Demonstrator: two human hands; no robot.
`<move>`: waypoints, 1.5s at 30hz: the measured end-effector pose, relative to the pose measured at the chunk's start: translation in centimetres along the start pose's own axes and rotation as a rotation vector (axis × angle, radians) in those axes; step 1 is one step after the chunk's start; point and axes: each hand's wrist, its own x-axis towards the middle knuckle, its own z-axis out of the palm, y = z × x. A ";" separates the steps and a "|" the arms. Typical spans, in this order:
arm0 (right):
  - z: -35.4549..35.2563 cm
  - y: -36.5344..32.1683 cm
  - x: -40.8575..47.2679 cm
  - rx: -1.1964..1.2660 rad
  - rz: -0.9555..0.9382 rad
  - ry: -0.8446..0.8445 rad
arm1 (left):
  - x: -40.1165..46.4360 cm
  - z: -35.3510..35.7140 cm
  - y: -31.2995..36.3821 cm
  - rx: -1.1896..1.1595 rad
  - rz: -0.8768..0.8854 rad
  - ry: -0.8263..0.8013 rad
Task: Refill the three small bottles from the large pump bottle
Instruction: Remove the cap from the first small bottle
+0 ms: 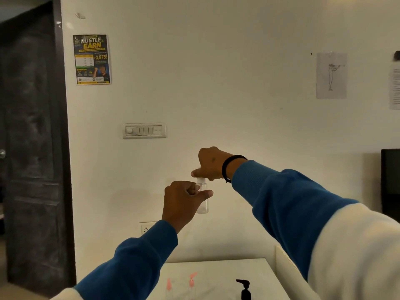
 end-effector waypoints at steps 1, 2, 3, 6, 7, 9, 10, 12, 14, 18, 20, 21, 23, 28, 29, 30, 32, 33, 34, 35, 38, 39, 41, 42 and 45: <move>-0.1 -0.1 -0.1 0.014 0.008 -0.016 | -0.1 0.1 0.1 0.002 -0.001 0.003; -0.2 -0.2 -0.1 0.027 0.010 -0.029 | -0.1 0.1 0.1 0.004 -0.003 0.006; -0.3 -0.3 -0.1 0.038 0.011 -0.050 | -0.1 0.1 0.1 0.006 -0.003 0.006; -0.7 -0.5 0.1 0.055 0.029 -0.166 | -0.3 -0.1 0.2 0.036 0.011 0.002; -0.7 -0.6 0.2 0.061 0.039 -0.188 | -0.4 -0.2 0.2 0.053 0.017 0.002; -0.7 -0.6 0.1 0.060 0.033 -0.167 | -0.6 -0.3 0.2 0.071 0.025 0.008; -0.6 -0.6 0.0 0.061 0.027 -0.133 | -0.6 -0.2 0.2 0.069 0.026 0.008; -0.2 -0.6 -0.1 0.042 0.022 -0.061 | -0.5 -0.2 0.3 0.067 0.024 0.011; 0.4 -0.6 0.1 0.002 -0.007 -0.004 | -0.4 -0.1 0.5 0.058 0.014 0.017; 0.5 -1.0 0.4 -0.017 -0.059 -0.041 | -0.3 -0.3 0.4 0.053 -0.010 0.026; 0.4 -1.1 0.2 -0.003 -0.083 -0.093 | -0.4 -0.4 0.2 0.073 -0.011 0.015; 0.4 -1.0 0.2 0.000 -0.092 -0.113 | -0.5 -0.5 0.2 0.082 -0.013 0.012; 0.6 -1.0 0.2 0.007 -0.102 -0.095 | -0.7 -0.6 0.0 0.074 -0.026 0.014; 1.2 -0.6 0.5 -0.019 -0.056 0.035 | -0.8 -0.8 0.3 0.072 -0.021 0.000; 1.2 -0.5 0.6 -0.025 -0.058 0.029 | -0.8 -0.7 0.5 0.075 -0.017 -0.002; 1.1 -0.5 0.7 -0.030 -0.066 0.018 | -0.7 -0.7 0.6 0.077 -0.017 -0.001; 0.8 -0.4 0.8 -0.030 -0.078 -0.018 | -0.7 -0.6 0.7 0.084 -0.026 0.002; 0.6 -0.4 0.7 -0.024 -0.082 -0.044 | -0.7 -0.7 0.7 0.090 -0.033 0.000; 0.4 -0.3 0.7 -0.014 -0.086 -0.070 | -0.7 -0.7 0.7 0.096 -0.038 -0.003; 0.3 -0.3 0.7 -0.002 -0.090 -0.096 | -0.7 -0.7 0.6 0.101 -0.041 -0.004; 0.3 -0.5 0.6 0.010 -0.122 -0.094 | -0.7 -0.8 0.6 0.109 -0.045 0.000; 0.4 -0.6 0.6 -0.009 -0.120 -0.062 | -0.6 -0.8 0.5 0.101 -0.049 0.003; 0.6 -0.6 0.7 -0.054 -0.098 0.011 | -0.5 -0.8 0.5 0.091 -0.051 0.005; 0.8 -0.5 0.8 -0.058 -0.086 0.035 | -0.5 -0.8 0.5 0.090 -0.052 0.004; 0.9 -0.6 0.8 -0.032 -0.090 0.020 | -0.4 -0.9 0.7 0.093 -0.057 0.005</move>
